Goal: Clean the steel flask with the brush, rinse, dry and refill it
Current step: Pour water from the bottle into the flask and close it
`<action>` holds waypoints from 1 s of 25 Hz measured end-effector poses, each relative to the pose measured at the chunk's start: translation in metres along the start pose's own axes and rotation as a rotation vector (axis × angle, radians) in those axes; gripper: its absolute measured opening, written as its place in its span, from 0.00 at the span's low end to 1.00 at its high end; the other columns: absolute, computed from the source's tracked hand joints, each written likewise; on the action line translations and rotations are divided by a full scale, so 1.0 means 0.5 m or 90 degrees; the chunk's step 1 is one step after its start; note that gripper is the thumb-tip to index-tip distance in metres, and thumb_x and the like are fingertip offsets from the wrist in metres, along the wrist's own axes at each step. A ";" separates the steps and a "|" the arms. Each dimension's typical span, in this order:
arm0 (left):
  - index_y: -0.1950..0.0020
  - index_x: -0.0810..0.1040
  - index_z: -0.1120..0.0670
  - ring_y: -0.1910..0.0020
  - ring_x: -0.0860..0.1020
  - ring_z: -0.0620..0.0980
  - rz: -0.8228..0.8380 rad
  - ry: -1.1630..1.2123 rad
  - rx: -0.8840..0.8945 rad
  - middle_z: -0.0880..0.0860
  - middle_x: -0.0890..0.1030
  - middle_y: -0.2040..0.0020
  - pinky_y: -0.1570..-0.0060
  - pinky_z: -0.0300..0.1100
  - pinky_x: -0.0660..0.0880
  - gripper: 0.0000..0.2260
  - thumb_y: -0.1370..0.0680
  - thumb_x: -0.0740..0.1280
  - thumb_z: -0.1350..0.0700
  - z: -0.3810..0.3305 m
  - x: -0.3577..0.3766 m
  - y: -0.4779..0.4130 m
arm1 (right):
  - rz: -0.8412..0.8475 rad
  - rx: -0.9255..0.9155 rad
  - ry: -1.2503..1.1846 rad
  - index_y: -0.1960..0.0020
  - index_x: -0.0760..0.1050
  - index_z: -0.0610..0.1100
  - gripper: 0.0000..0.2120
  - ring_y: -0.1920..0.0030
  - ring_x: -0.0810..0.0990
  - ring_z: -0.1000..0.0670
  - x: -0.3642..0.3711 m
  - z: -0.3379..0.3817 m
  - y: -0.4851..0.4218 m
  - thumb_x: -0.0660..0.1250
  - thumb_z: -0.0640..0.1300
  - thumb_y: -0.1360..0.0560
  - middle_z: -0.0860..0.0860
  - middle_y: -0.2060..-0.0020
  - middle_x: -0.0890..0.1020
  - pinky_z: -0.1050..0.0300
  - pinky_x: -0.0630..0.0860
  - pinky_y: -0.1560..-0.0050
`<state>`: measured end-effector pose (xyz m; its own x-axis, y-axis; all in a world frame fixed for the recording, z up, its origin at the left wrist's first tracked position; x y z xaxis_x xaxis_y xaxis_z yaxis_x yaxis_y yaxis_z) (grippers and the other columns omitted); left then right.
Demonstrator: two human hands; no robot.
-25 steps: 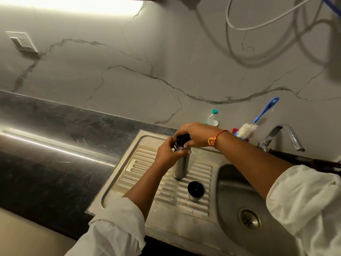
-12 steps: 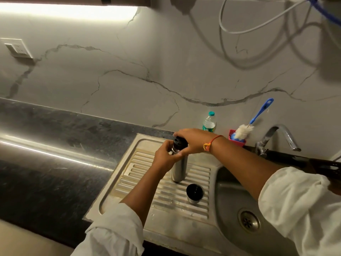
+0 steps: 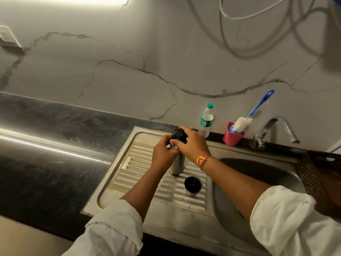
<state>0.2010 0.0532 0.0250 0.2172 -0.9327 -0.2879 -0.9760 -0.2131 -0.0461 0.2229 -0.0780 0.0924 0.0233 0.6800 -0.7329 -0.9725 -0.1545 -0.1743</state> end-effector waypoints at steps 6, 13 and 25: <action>0.40 0.76 0.49 0.46 0.81 0.49 -0.053 -0.044 -0.003 0.51 0.83 0.46 0.45 0.47 0.81 0.15 0.24 0.74 0.59 -0.012 -0.003 0.017 | -0.108 0.098 -0.130 0.37 0.75 0.48 0.27 0.45 0.80 0.48 0.009 -0.010 0.020 0.79 0.55 0.32 0.49 0.45 0.83 0.60 0.77 0.49; 0.33 0.75 0.50 0.40 0.79 0.46 -0.043 -0.058 0.007 0.49 0.82 0.40 0.40 0.43 0.77 0.23 0.26 0.77 0.51 -0.009 -0.002 0.022 | 0.090 0.161 -0.254 0.30 0.71 0.46 0.31 0.35 0.76 0.49 0.022 -0.098 0.035 0.75 0.55 0.28 0.49 0.35 0.78 0.55 0.74 0.37; 0.22 0.65 0.55 0.28 0.71 0.55 0.006 -0.192 -0.099 0.55 0.71 0.26 0.30 0.54 0.72 0.41 0.29 0.80 0.47 0.121 0.008 0.090 | 0.300 0.062 0.212 0.31 0.68 0.55 0.35 0.40 0.76 0.43 0.166 -0.260 0.201 0.77 0.57 0.35 0.48 0.40 0.75 0.52 0.76 0.45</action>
<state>0.1569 0.0573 -0.0361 0.1698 -0.8119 -0.5585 -0.9585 -0.2679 0.0980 0.1570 -0.1301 -0.0714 -0.3604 0.2896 -0.8867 -0.9121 -0.3084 0.2700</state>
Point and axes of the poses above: each hand's wrist, its own y-axis away from the middle knuckle, its own x-axis out of the palm, z = x × y, the point moved 10 cm from there along -y, towards the middle knuckle
